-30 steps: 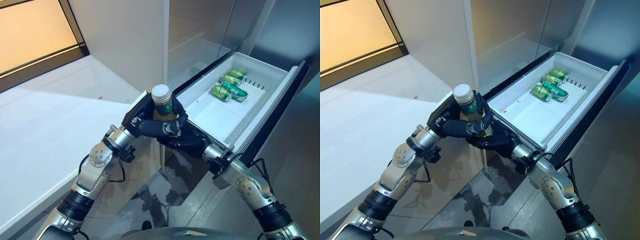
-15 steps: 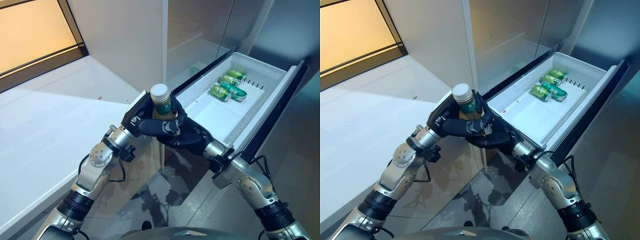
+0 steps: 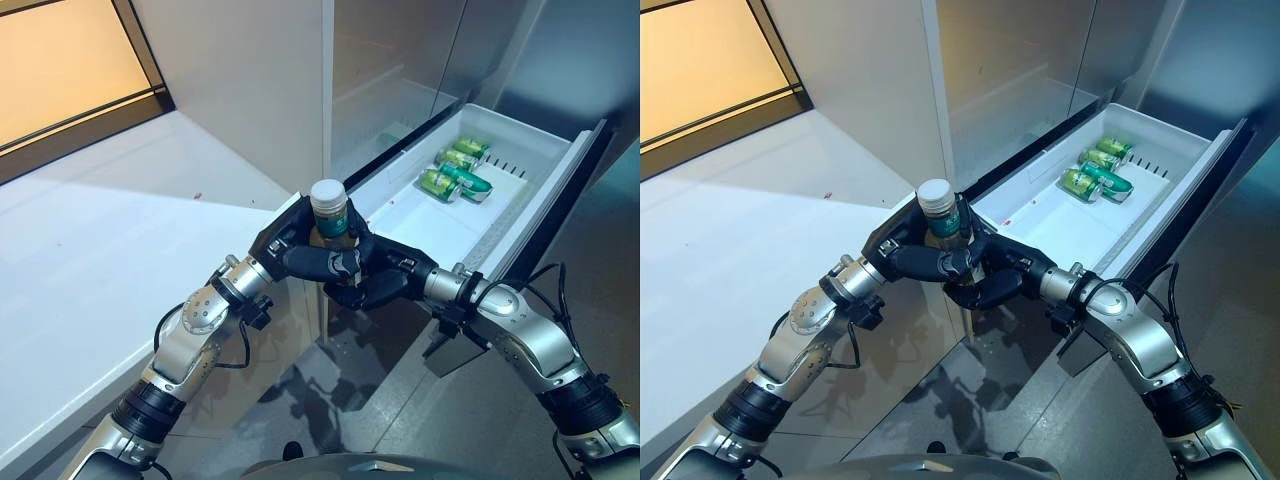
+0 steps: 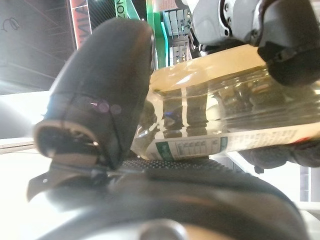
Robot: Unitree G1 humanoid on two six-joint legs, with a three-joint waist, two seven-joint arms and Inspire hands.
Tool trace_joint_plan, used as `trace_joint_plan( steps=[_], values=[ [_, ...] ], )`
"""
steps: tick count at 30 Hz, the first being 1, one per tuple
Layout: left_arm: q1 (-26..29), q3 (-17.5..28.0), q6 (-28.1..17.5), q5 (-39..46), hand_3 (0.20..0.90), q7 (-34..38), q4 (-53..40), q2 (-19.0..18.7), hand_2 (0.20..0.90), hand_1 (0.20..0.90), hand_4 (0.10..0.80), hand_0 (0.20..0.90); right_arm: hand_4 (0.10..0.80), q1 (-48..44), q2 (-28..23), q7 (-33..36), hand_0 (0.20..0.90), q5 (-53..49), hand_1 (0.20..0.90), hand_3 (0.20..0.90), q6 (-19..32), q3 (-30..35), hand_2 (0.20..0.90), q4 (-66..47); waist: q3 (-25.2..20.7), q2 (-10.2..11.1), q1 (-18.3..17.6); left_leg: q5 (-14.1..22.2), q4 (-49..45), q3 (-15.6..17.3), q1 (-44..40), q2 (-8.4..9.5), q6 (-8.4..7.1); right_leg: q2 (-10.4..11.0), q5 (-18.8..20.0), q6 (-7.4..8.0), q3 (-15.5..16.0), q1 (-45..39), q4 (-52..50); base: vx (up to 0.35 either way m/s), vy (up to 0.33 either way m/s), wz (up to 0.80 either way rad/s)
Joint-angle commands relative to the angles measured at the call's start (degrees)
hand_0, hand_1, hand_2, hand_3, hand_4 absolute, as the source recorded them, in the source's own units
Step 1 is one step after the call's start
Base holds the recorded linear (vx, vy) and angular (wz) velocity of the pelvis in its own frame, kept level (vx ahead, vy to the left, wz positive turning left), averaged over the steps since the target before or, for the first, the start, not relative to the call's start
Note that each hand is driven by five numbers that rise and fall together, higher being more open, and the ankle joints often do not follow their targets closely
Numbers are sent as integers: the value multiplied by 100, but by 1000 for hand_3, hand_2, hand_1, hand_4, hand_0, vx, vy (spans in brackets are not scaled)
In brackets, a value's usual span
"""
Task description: Put drinks into fridge and close the fridge
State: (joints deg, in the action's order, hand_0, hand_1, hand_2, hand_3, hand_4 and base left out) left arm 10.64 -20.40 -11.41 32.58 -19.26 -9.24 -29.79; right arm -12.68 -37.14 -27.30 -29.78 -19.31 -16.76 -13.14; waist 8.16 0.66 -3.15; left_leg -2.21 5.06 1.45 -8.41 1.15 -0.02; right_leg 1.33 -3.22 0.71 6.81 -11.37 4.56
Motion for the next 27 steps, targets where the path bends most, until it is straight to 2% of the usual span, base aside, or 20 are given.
trace_joint_plan(
  steps=[1,5,9,10,14,17,21,27],
  values=[
    [668,75,-857,473,200,13,-426,165,300,300,100,300,100,-844,95,53,300,-531,300,200,296,249,300,-429,-496,9,27,521,-71,193,-39,151,145,-198,-64,249,-126,508,-515,0,0,0],
    [616,70,-1071,454,200,9,-424,235,300,300,100,300,100,-756,245,252,300,-959,300,200,67,253,300,-338,-493,15,45,524,-75,219,-42,138,139,-195,-64,249,-90,498,-509,0,0,0],
    [620,43,-1153,305,200,32,-452,263,300,300,100,300,100,-664,412,474,300,-1022,300,200,193,275,300,-200,-481,33,63,525,-82,216,-42,137,136,-200,-60,248,-67,494,-510,0,0,0],
    [635,19,-1158,189,900,74,-447,253,900,900,800,900,100,-680,427,579,300,-993,300,200,244,287,300,-173,-476,32,62,525,-84,216,-42,136,135,-200,-60,246,-64,494,-510,0,0,0],
    [759,-62,-1273,88,900,421,-392,192,900,900,800,900,100,-860,349,1035,300,-633,300,200,537,371,300,-51,-462,31,50,543,-96,217,-62,142,145,-208,-65,242,-76,474,-504,0,0,0],
    [844,-30,-1419,-155,900,889,-299,215,900,900,800,900,100,-1220,217,1670,300,-226,300,200,773,534,300,150,-464,46,64,571,-122,223,-69,141,143,-211,-74,232,-69,450,-499,0,0,0],
    [876,77,-1381,-354,900,1153,-217,276,900,900,800,900,100,-1630,109,2148,300,-378,300,200,591,733,300,347,-481,67,97,566,-175,210,-7,144,144,-215,-50,207,-60,499,-526,0,0,0],
    [712,250,-1298,-559,900,1349,-75,358,900,900,800,900,100,-2102,-269,2974,300,77,300,200,554,1176,300,696,-481,101,150,597,-216,148,17,151,149,-231,-99,161,-47,495,-582,2,-1,1]
  ],
)
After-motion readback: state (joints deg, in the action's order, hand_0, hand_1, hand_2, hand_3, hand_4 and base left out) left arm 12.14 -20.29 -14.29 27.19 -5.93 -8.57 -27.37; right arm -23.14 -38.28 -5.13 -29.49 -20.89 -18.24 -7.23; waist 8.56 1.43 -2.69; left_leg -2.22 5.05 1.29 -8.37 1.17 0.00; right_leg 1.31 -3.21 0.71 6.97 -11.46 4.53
